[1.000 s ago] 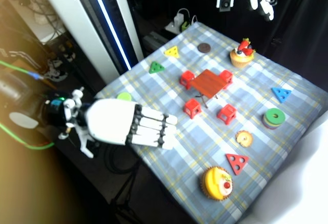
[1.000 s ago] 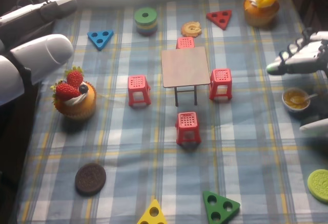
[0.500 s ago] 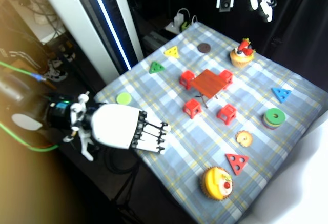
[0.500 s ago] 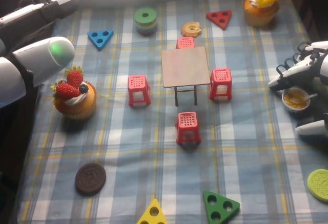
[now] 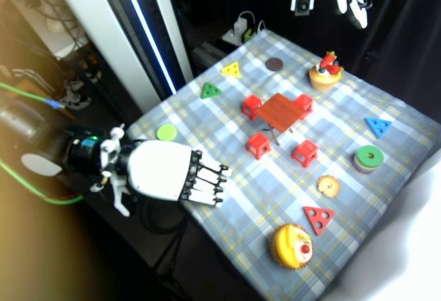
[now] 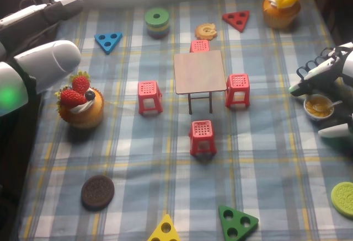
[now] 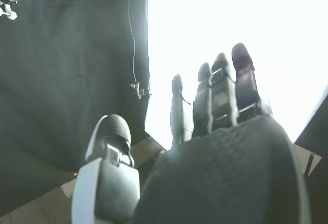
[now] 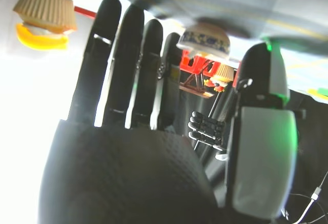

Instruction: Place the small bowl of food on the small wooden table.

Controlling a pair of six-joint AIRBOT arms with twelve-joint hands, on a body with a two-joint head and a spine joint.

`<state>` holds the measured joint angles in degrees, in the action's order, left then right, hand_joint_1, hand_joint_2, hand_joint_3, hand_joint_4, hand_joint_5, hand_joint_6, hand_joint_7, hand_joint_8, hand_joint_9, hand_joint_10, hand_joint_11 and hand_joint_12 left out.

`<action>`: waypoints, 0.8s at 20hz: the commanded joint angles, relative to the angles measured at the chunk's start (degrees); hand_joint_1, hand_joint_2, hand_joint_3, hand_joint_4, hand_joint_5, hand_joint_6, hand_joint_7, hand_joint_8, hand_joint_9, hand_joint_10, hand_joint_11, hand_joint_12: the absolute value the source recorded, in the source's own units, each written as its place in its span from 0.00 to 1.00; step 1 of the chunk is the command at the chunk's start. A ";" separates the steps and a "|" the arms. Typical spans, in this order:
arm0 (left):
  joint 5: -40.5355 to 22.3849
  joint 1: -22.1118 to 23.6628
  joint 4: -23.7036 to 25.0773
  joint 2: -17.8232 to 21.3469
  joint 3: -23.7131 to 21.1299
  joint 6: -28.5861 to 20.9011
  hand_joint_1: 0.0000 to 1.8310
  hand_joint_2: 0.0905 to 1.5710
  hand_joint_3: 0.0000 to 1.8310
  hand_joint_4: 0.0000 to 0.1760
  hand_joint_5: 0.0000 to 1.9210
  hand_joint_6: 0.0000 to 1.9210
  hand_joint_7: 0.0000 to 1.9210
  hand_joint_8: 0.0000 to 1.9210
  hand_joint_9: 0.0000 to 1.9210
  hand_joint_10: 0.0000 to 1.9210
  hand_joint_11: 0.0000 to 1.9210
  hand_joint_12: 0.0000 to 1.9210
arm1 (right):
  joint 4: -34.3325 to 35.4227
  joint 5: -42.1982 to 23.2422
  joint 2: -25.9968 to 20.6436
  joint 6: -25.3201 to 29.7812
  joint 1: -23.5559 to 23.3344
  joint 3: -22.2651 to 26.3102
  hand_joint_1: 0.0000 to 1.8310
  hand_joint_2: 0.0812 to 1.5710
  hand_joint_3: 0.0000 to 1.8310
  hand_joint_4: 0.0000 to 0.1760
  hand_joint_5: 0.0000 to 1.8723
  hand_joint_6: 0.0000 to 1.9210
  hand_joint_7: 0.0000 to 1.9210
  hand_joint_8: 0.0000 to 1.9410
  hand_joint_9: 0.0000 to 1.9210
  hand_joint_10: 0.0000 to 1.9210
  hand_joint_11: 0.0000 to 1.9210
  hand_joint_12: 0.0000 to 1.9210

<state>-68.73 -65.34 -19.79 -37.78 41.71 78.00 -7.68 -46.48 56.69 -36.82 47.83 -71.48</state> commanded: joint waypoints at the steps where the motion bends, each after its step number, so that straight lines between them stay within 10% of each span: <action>1: -6.93 0.59 0.34 -0.24 0.19 -0.42 0.11 0.72 0.00 0.72 0.16 0.00 0.11 0.00 0.09 0.00 0.00 0.21 | 0.69 -3.95 -0.06 -0.28 -0.62 -0.45 0.61 0.58 0.00 0.00 0.44 0.00 0.51 0.00 0.53 0.01 0.32 0.51; 6: -6.84 0.58 0.30 -0.24 0.18 -0.43 0.12 0.72 0.00 0.56 0.18 0.00 0.11 0.00 0.09 0.00 0.00 0.22 | 0.60 -3.91 -0.07 -0.28 -0.71 -0.46 0.66 0.57 0.00 0.00 0.48 0.00 0.59 0.01 0.63 0.05 0.41 0.64; 7: -6.81 0.58 0.29 -0.25 0.20 -0.43 0.12 0.72 0.00 0.63 0.17 0.00 0.11 0.00 0.09 0.00 0.00 0.22 | 0.37 -3.91 -0.07 -0.28 -0.96 -0.46 0.70 0.62 0.00 0.00 0.58 0.20 0.66 0.26 0.66 0.09 0.44 0.66; 9: -6.81 0.58 0.26 -0.25 0.19 -0.44 0.11 0.73 0.00 0.79 0.15 0.00 0.11 0.00 0.09 0.00 0.00 0.21 | -0.09 -3.91 -0.07 -0.28 -1.56 -0.41 0.68 0.66 0.00 0.00 0.56 0.39 0.58 0.45 0.68 0.11 0.53 0.61; 12: -6.81 0.56 0.14 -0.26 0.22 -0.44 0.10 0.73 0.00 0.79 0.16 0.00 0.10 0.00 0.08 0.00 0.00 0.17 | -1.59 -3.94 -0.07 -0.28 -3.66 -0.36 0.67 0.69 0.00 0.04 0.51 0.51 0.54 0.48 0.69 0.11 0.54 0.59; 14: -6.78 0.56 0.13 -0.26 0.25 -0.44 0.10 0.73 0.00 0.75 0.16 0.00 0.10 0.00 0.07 0.00 0.00 0.16 | -2.68 -3.95 0.03 -0.29 -5.53 -0.42 0.67 0.69 0.00 0.00 0.52 0.49 0.55 0.48 0.70 0.13 0.54 0.61; 15: -6.79 0.56 0.13 -0.26 0.27 -0.44 0.10 0.73 0.00 0.75 0.16 0.00 0.09 0.00 0.06 0.00 0.00 0.14 | -3.28 -3.98 0.27 -0.32 -6.55 -0.48 0.69 0.69 0.00 0.00 0.55 0.38 0.53 0.58 0.57 0.41 0.46 0.73; 16: -6.79 0.56 0.12 -0.26 0.28 -0.44 0.10 0.73 0.00 0.75 0.16 0.00 0.09 0.00 0.06 0.00 0.00 0.14 | -3.81 -4.00 0.52 -0.35 -7.46 -0.54 0.69 0.69 0.00 0.00 0.55 0.38 0.53 0.58 0.57 0.41 0.46 0.73</action>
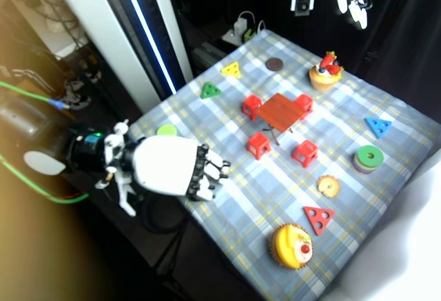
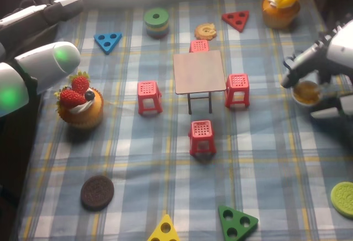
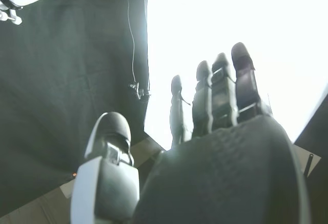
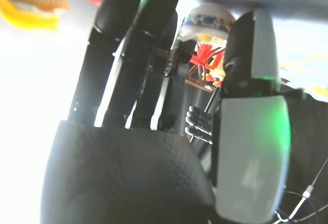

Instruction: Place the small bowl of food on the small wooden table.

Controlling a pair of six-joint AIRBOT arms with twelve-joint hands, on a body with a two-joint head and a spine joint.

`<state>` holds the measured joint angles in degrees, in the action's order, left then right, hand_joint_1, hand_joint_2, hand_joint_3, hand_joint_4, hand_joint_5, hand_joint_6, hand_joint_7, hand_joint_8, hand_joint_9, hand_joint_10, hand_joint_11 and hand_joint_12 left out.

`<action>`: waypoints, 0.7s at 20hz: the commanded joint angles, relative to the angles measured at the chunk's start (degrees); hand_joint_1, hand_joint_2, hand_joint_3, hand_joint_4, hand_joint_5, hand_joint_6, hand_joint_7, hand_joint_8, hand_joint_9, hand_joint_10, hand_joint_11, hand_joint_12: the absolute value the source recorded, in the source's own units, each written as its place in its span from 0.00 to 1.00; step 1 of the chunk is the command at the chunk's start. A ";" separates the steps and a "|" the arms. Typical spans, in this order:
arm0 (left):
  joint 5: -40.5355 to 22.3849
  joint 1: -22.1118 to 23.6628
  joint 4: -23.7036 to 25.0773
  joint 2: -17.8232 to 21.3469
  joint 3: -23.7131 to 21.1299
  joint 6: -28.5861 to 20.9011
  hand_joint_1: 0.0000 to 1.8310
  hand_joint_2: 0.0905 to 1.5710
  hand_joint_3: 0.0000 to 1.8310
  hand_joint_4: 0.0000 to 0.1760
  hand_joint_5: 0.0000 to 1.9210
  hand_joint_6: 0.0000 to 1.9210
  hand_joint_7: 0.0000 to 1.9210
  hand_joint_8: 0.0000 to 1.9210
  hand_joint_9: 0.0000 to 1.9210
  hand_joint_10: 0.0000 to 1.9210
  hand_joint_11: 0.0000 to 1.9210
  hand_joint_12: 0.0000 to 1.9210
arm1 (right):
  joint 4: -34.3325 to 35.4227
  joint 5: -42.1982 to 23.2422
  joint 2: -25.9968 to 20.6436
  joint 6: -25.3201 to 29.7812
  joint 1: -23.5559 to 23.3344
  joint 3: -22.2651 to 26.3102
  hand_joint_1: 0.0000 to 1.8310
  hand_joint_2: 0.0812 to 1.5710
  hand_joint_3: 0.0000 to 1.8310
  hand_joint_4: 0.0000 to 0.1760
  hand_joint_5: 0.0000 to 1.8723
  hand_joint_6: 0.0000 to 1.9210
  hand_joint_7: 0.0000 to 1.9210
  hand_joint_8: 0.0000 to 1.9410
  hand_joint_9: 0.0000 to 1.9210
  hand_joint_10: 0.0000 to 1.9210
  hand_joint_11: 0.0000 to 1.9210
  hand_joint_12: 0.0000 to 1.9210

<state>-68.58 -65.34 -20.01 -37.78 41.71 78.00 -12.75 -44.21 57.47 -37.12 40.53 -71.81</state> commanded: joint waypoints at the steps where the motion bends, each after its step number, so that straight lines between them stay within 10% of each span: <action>1: -6.93 0.56 0.29 -0.26 0.31 -0.44 0.09 0.73 0.00 0.73 0.16 0.00 0.10 0.00 0.06 0.00 0.00 0.15 | 0.37 -6.34 0.18 -0.04 -1.39 -0.33 0.69 0.67 0.00 0.00 0.57 0.37 0.58 0.48 0.57 0.39 0.47 0.67; 6: -6.50 0.56 0.01 -0.28 0.54 -0.44 0.06 0.73 0.00 0.73 0.16 0.00 0.09 0.00 0.06 0.00 0.00 0.14 | -3.90 -6.35 2.18 -0.04 -7.38 -0.65 0.69 0.69 0.00 0.00 0.54 0.35 0.54 0.60 0.53 0.60 0.46 0.82; 7: -6.44 0.56 0.01 -0.30 0.57 -0.44 0.07 0.72 0.00 0.77 0.17 0.00 0.10 0.00 0.07 0.00 0.00 0.14 | -4.73 -6.35 2.54 -0.03 -8.49 -0.67 0.64 0.67 0.00 0.00 0.57 0.43 0.51 0.86 0.52 0.97 0.53 0.99; 9: -6.39 0.56 0.01 -0.30 0.59 -0.44 0.07 0.72 0.00 0.84 0.15 0.00 0.09 0.00 0.06 0.00 0.00 0.13 | -5.39 -6.36 2.85 -0.03 -9.46 -0.67 0.65 0.65 0.00 0.00 0.61 0.37 0.49 0.99 0.52 1.00 0.56 1.00; 12: -6.38 0.57 0.01 -0.32 0.62 -0.44 0.05 0.72 0.00 0.97 0.13 0.00 0.09 0.00 0.06 0.00 0.00 0.15 | -5.72 -6.37 3.07 -0.03 -10.20 -0.67 0.65 0.65 0.00 0.00 0.60 0.38 0.49 0.85 0.44 1.00 0.41 1.00; 13: -6.37 0.57 0.01 -0.36 0.66 -0.44 0.06 0.72 0.00 0.89 0.14 0.00 0.09 0.00 0.06 0.00 0.00 0.14 | -5.98 -6.44 3.32 -0.03 -10.82 -0.66 0.69 0.67 0.00 0.00 0.59 0.31 0.53 0.65 0.45 0.83 0.36 0.96; 14: -6.36 0.57 0.01 -0.39 0.69 -0.44 0.06 0.72 0.00 0.89 0.14 0.00 0.09 0.00 0.06 0.00 0.00 0.14 | -6.03 -6.56 3.42 -0.03 -11.10 -0.66 0.69 0.67 0.00 0.00 0.59 0.31 0.53 0.65 0.45 0.83 0.36 0.96</action>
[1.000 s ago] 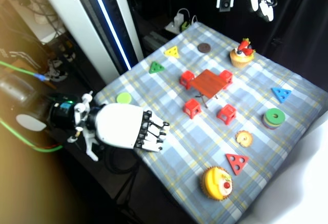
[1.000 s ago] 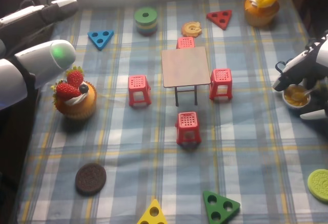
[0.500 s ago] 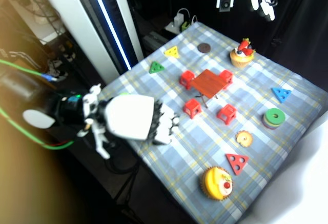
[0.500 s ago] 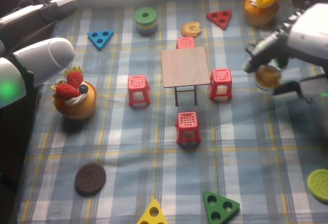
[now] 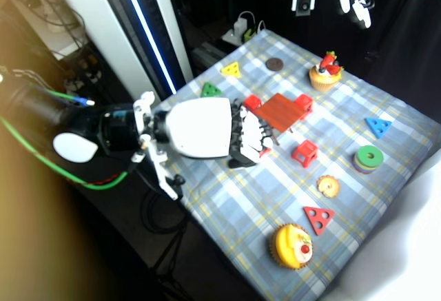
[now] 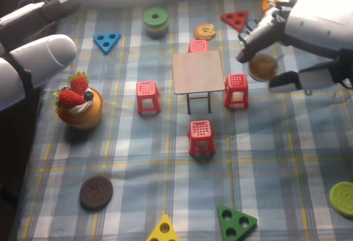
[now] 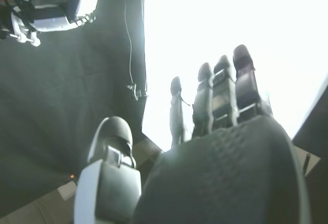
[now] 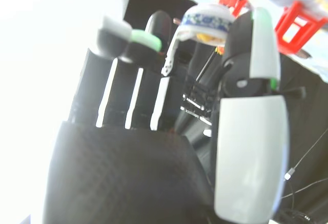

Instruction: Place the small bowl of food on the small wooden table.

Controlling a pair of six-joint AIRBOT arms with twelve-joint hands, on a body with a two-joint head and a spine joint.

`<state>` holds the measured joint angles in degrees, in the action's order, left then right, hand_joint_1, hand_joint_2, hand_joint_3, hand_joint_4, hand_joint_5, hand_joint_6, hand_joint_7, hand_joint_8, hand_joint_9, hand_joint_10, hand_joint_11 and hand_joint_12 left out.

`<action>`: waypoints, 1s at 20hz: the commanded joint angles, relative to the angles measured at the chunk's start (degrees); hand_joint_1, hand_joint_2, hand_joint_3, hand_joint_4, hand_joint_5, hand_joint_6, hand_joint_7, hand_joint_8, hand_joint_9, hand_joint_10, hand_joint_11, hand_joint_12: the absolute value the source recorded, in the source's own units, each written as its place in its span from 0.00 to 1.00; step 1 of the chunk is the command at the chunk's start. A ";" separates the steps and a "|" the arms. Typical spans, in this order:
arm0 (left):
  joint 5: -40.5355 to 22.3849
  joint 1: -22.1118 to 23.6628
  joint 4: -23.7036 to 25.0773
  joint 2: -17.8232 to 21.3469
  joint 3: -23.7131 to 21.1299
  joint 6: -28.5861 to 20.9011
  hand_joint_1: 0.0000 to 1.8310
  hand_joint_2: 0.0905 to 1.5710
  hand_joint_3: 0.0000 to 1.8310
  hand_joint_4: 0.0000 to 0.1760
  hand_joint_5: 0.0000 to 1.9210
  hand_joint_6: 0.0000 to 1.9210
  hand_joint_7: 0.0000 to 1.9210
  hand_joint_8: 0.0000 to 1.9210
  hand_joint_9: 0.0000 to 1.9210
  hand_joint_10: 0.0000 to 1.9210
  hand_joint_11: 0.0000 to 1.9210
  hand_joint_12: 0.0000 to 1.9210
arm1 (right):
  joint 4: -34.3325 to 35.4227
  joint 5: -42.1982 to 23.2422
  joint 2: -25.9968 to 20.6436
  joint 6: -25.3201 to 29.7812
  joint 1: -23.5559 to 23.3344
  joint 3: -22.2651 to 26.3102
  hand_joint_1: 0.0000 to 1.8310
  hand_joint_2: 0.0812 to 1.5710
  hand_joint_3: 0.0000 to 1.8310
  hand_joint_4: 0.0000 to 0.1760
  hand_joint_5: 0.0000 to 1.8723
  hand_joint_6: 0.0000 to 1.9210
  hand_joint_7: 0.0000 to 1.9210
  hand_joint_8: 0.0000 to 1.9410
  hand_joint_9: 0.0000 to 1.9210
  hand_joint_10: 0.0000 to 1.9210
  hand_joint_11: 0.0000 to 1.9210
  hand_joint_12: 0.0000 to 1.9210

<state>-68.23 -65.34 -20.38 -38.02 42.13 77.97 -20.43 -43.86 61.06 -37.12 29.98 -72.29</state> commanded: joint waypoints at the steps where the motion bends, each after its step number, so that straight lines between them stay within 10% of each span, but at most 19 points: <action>1: -6.64 0.57 0.39 -0.20 0.33 -0.42 0.06 0.72 0.00 0.84 0.15 0.00 0.08 0.00 0.05 0.00 0.00 0.14 | 1.59 -7.45 -0.06 -0.03 -1.05 -0.18 0.69 0.65 0.00 0.00 0.60 0.34 0.60 0.44 0.52 0.54 0.41 0.80; 2: -6.49 0.59 0.39 -0.20 0.36 -0.42 0.05 0.72 0.00 0.91 0.14 0.00 0.07 0.00 0.05 0.00 0.00 0.13 | 1.58 -8.24 0.21 -0.02 -1.73 -0.18 0.69 0.65 0.00 0.00 0.58 0.40 0.63 0.34 0.57 0.39 0.43 0.70; 5: -6.41 0.59 0.39 -0.20 0.42 -0.42 0.06 0.72 0.00 0.90 0.15 0.00 0.09 0.00 0.06 0.00 0.00 0.12 | 1.58 -9.33 1.09 -0.02 -2.97 -0.26 0.76 0.64 0.00 0.00 0.58 0.39 0.69 0.15 0.56 0.51 0.41 0.56; 6: -6.39 0.59 0.39 -0.20 0.43 -0.42 0.05 0.72 0.00 0.91 0.14 0.00 0.09 0.00 0.06 0.00 0.00 0.14 | 1.58 -9.43 1.31 -0.02 -3.22 -0.31 0.72 0.62 0.00 0.00 0.64 0.25 0.69 0.25 0.60 0.37 0.44 0.62; 7: -6.36 0.59 0.39 -0.20 0.45 -0.42 0.05 0.71 0.00 0.91 0.15 0.00 0.10 0.00 0.07 0.00 0.00 0.17 | 1.56 -9.57 1.85 -0.02 -3.70 -0.45 0.76 0.62 0.00 0.00 0.66 0.19 0.71 0.14 0.60 0.49 0.46 0.64; 12: -6.08 0.62 0.41 -0.31 0.60 -0.42 0.05 0.72 0.00 0.95 0.14 0.00 0.09 0.00 0.06 0.00 0.00 0.13 | 1.37 -9.64 4.71 -0.02 -4.75 -1.34 0.77 0.63 0.00 0.00 0.60 0.34 0.71 0.07 0.60 0.51 0.50 0.63; 14: -5.96 0.63 0.41 -0.34 0.65 -0.42 0.05 0.72 0.00 0.88 0.15 0.00 0.09 0.00 0.06 0.00 0.00 0.13 | 1.27 -9.62 5.33 -0.02 -4.87 -1.53 0.76 0.63 0.00 0.00 0.69 0.14 0.62 0.31 0.55 0.56 0.44 0.74; 20: -5.39 0.91 0.47 -0.75 1.01 -0.43 0.06 0.72 0.00 0.86 0.15 0.00 0.10 0.00 0.07 0.00 0.00 0.12 | -0.18 -9.48 7.27 -0.02 -5.63 -1.96 0.70 0.62 0.00 0.00 0.66 0.21 0.69 0.28 0.72 0.23 0.58 0.64</action>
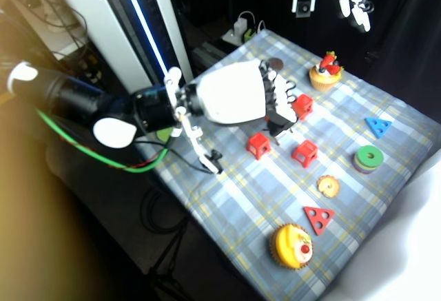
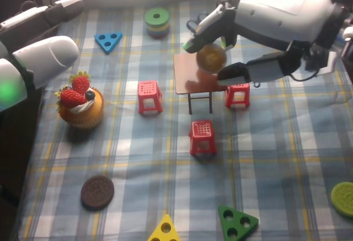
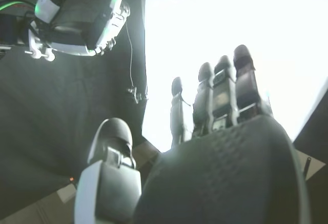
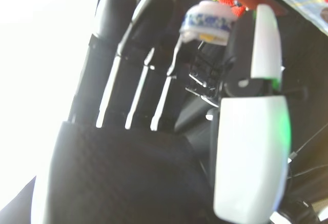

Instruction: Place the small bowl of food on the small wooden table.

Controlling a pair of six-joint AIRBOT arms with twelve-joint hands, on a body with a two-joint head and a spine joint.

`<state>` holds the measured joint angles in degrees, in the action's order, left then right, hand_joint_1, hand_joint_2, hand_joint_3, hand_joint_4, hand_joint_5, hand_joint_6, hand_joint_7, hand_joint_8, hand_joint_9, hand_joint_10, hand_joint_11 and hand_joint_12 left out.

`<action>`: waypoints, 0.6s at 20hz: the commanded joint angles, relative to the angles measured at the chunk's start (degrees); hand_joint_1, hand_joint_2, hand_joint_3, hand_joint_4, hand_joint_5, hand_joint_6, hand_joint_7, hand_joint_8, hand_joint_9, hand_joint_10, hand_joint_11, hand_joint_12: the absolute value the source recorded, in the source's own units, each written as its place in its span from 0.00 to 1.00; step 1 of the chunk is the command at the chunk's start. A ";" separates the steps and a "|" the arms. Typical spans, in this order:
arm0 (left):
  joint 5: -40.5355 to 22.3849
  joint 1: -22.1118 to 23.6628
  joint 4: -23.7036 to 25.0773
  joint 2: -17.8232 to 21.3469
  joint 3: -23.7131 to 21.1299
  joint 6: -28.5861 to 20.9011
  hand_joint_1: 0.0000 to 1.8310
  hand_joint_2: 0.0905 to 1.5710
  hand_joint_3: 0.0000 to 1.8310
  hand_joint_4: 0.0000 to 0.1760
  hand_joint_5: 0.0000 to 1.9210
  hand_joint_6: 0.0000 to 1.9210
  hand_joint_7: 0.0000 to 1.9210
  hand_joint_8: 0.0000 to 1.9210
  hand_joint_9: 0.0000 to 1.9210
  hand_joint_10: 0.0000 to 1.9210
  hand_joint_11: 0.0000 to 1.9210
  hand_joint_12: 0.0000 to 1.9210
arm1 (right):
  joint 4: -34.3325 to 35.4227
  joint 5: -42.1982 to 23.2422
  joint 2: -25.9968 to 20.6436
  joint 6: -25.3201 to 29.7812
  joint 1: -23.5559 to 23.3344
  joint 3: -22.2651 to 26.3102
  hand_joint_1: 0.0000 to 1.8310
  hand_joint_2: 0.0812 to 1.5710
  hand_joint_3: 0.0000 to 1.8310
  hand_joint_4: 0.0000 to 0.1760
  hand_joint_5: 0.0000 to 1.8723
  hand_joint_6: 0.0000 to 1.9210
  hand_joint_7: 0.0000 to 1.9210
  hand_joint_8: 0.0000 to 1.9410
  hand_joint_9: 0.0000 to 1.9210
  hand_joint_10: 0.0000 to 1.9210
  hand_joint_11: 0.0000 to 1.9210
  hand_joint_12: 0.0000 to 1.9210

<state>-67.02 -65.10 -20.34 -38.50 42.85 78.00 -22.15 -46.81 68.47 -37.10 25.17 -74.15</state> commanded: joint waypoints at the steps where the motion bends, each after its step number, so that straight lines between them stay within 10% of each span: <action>1: -6.44 0.67 0.42 -0.30 0.33 -0.45 0.05 0.72 0.00 0.90 0.14 0.00 0.10 0.00 0.06 0.00 0.00 0.10 | 1.37 -6.39 0.20 -0.04 -0.82 -0.21 0.70 0.62 0.00 0.00 0.64 0.25 0.69 0.28 0.73 0.20 0.58 0.62; 2: -6.30 0.68 0.42 -0.33 0.36 -0.45 0.05 0.73 0.00 0.93 0.13 0.00 0.10 0.00 0.06 0.00 0.00 0.12 | 1.32 -6.28 0.47 -0.04 -0.82 -0.32 0.75 0.63 0.00 0.00 0.63 0.25 0.66 0.26 0.59 0.46 0.43 0.65; 3: -6.25 0.69 0.42 -0.36 0.37 -0.45 0.05 0.73 0.00 0.94 0.13 0.00 0.09 0.00 0.06 0.00 0.00 0.12 | 1.30 -6.23 0.60 -0.04 -0.82 -0.39 0.76 0.63 0.00 0.00 0.62 0.29 0.66 0.25 0.56 0.51 0.40 0.65; 7: -6.00 0.89 0.55 -0.51 0.56 -0.46 0.07 0.72 0.00 1.00 0.12 0.00 0.08 0.00 0.06 0.00 0.00 0.12 | 0.59 -4.88 2.49 -0.04 -1.56 -1.27 0.70 0.62 0.00 0.00 0.67 0.20 0.66 0.33 0.63 0.37 0.48 0.72; 12: -5.86 0.95 0.58 -0.65 0.57 -0.49 0.07 0.73 0.00 0.99 0.12 0.00 0.08 0.00 0.04 0.00 0.00 0.09 | 0.21 -3.30 3.10 -0.04 -1.75 -1.80 0.76 0.65 0.00 0.00 0.68 0.21 0.59 0.41 0.47 0.61 0.28 0.75</action>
<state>-66.19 -64.97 -20.18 -38.83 43.16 77.97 -23.22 -44.91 71.72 -37.04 24.05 -75.77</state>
